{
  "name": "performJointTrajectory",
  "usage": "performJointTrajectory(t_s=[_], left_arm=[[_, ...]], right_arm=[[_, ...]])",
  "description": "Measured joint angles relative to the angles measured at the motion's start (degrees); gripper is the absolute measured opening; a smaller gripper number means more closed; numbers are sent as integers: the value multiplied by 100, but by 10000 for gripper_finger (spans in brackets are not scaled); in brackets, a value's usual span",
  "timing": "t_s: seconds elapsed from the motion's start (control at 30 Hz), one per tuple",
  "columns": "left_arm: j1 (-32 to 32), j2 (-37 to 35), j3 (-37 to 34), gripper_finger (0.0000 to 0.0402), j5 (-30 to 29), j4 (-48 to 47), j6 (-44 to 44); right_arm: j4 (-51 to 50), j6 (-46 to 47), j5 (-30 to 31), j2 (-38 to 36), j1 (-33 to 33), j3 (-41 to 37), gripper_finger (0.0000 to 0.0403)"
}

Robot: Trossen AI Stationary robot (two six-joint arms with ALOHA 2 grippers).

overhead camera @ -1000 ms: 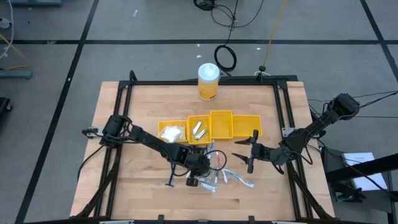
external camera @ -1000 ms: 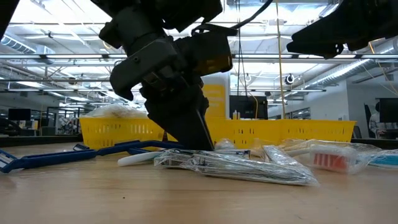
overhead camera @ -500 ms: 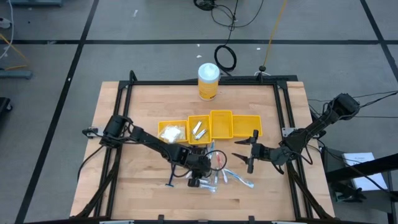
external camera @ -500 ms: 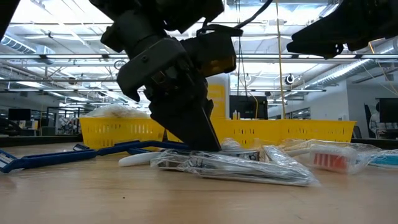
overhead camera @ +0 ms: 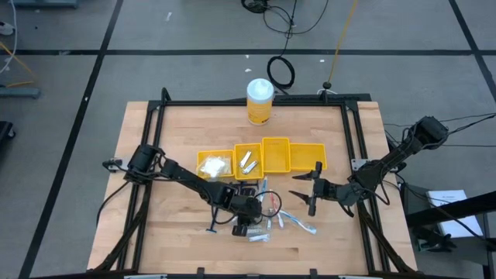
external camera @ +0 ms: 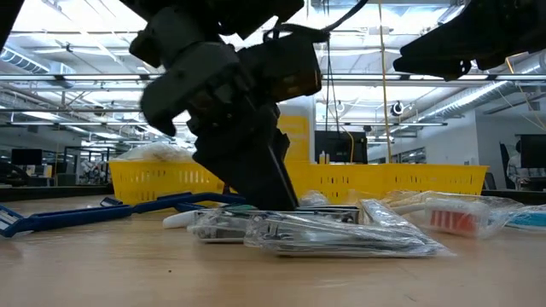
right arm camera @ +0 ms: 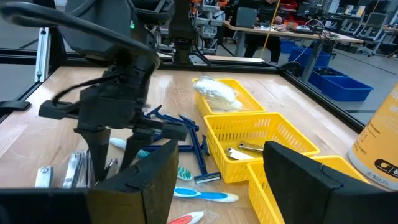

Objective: Pick & Place Travel size toiletries
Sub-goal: Put the silver nail cutter into the middle left yellow bin

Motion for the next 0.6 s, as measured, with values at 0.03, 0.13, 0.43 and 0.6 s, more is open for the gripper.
performJointTrajectory(t_s=[0.03,0.13,0.43,0.6], left_arm=[[18,0,0,125,-123,-33,-77],[114,-2,0,130,-298,-90,-148],[169,-2,-2,153,-291,-86,-236],[59,4,-4,160,-430,-86,-98]], right_arm=[[0,0,0,0,0,0,221],[2,0,0,0,0,0,221],[0,0,0,0,0,0,221],[-52,-2,0,0,0,0,221]])
